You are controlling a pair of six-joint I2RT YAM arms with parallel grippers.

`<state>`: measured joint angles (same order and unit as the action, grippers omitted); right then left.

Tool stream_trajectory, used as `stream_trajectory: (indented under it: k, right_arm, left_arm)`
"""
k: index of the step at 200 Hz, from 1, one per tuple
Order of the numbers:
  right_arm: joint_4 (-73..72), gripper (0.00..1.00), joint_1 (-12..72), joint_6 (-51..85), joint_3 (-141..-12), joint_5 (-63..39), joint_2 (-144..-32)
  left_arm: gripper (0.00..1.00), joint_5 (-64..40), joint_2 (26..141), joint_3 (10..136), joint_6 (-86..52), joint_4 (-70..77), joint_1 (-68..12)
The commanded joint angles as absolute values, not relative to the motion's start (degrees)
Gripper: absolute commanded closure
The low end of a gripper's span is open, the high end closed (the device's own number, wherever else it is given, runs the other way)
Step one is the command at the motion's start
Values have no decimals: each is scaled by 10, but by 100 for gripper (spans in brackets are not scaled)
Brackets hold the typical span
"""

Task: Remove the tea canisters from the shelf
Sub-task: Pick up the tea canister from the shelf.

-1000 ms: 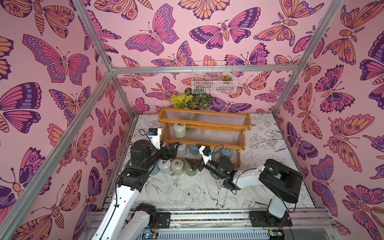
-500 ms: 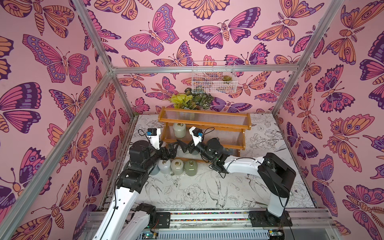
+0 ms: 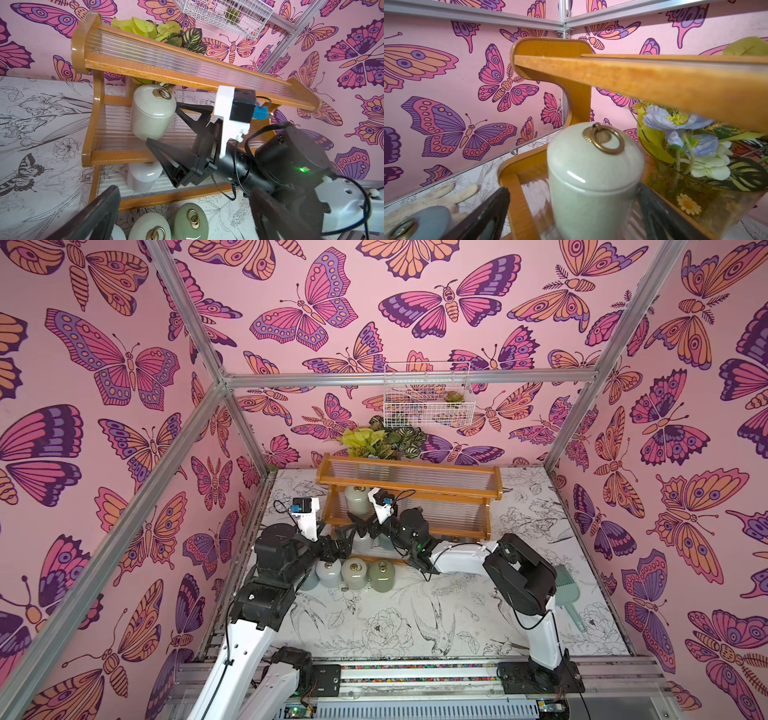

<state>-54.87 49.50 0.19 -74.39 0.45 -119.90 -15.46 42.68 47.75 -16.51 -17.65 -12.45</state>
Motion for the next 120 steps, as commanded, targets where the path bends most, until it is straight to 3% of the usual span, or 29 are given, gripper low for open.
stream_trajectory:
  k: [1, 120]
  right_arm:
    - [-551, 1, 484, 14, -777, -8, -1219]
    - [-519, 1, 470, 14, -894, -28, -1308]
  left_arm:
    - [0, -163, 420, 468, -150, -173, -127]
    - [0, -160, 407, 467, -139, -183, -128]
